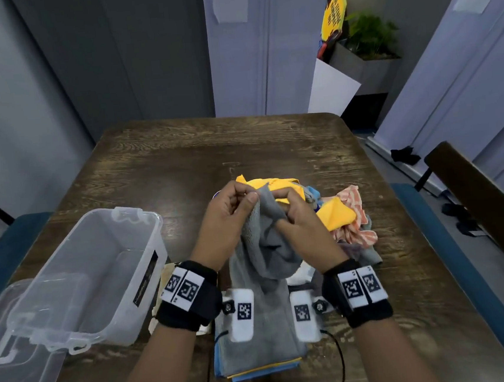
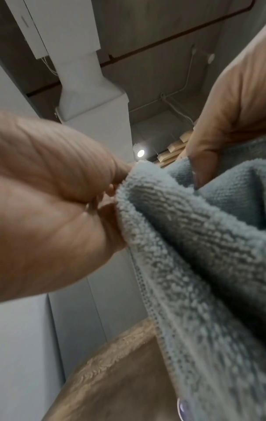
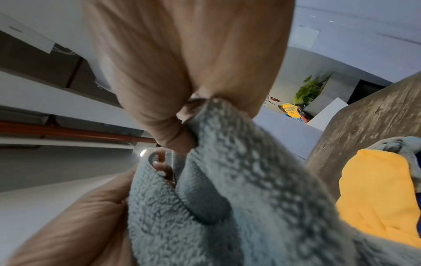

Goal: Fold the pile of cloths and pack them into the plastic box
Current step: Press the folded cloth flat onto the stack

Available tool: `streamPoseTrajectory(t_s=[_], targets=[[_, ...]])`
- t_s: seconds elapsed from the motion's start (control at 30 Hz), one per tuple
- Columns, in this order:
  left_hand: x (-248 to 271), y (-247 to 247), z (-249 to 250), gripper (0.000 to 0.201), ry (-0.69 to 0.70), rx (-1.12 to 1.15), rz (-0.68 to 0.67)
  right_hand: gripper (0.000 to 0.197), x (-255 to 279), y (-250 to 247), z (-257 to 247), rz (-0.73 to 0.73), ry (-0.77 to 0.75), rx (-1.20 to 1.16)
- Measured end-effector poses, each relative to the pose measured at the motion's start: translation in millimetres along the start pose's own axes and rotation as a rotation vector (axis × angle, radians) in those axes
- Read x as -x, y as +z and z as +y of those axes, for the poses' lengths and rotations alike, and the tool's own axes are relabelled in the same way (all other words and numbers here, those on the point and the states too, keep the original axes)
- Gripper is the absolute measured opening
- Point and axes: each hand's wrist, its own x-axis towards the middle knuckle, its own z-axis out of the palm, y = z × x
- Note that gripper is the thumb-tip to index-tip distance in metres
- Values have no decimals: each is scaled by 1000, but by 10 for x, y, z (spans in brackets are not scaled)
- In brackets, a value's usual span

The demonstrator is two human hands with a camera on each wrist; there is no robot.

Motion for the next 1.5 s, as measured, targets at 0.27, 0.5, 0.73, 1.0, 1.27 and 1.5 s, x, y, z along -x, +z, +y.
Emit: streamPoseTrajectory(t_s=[0.27, 0.5, 0.73, 1.0, 1.27, 1.5], targets=[[92, -27, -71, 4, 2, 6, 62, 59, 20, 40, 51, -46, -100, 10], [33, -111, -183, 23, -13, 77, 79, 60, -9, 24, 72, -105, -140, 11], [38, -147, -160, 18, -49, -17, -21, 58, -90, -97, 119, -167, -120, 118], [-100, -248, -159, 7, 60, -212, 131, 51, -202, -161, 27, -201, -65, 344], [-252, -582, 70, 4, 166, -351, 239, 36, -278, -521, -142, -281, 79, 305], [-336, -570, 245, 17, 235, -244, 379, 34, -256, -524, -312, -149, -75, -91]])
